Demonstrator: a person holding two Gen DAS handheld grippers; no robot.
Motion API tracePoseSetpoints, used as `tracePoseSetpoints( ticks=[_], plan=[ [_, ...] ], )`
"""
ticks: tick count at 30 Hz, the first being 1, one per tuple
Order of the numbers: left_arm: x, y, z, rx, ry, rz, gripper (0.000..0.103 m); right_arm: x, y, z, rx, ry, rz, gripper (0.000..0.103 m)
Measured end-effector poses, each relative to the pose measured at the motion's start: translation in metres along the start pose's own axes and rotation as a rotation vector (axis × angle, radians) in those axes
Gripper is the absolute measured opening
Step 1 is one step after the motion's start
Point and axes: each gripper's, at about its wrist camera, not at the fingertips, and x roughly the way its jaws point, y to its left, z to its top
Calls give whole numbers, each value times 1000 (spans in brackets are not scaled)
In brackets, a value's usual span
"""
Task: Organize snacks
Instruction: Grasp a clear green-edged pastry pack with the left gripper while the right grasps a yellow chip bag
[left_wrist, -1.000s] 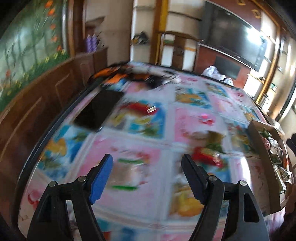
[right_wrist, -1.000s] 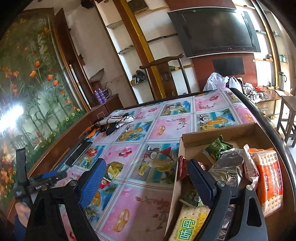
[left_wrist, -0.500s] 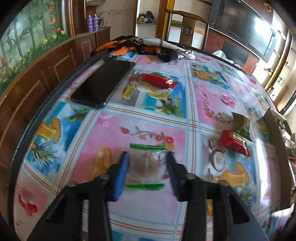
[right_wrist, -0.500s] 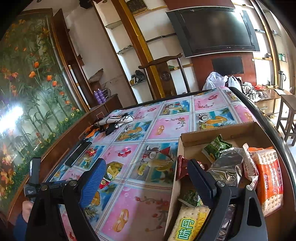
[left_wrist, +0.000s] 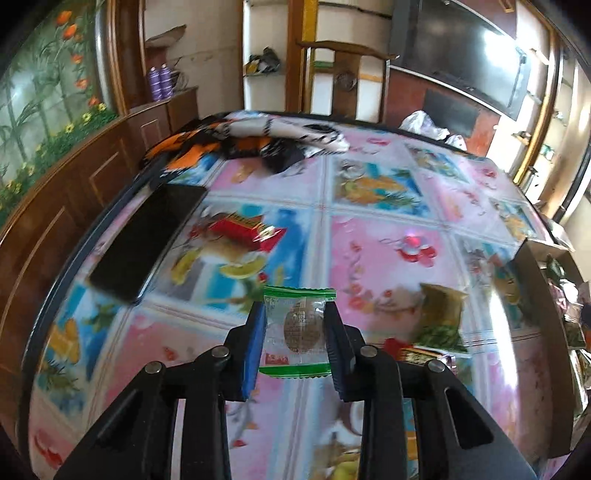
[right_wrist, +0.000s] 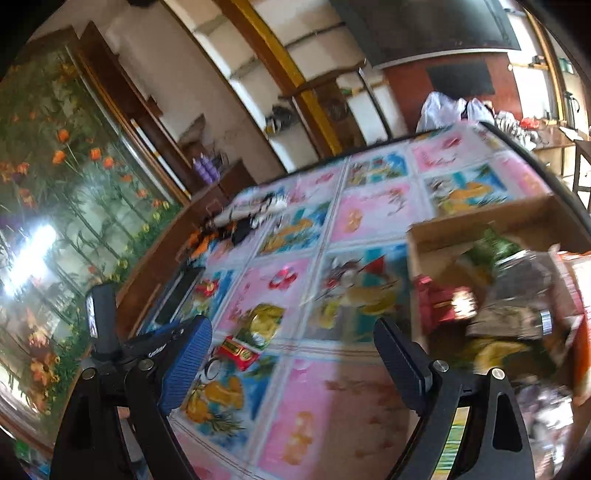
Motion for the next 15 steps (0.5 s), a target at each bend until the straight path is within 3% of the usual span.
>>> tracePoseSetpoints(
  ticks=[6, 11, 15],
  plan=[
    [-7, 12, 2, -10, -33, -16, 30, 77, 33, -3, 11, 173, -61, 92],
    [-13, 31, 7, -69, -55, -31, 30, 120, 50, -1, 3, 228, -138, 85],
    [-12, 50, 10, -137, -38, -82, 30, 145, 60, -3, -43, 276, -241, 69]
  ],
)
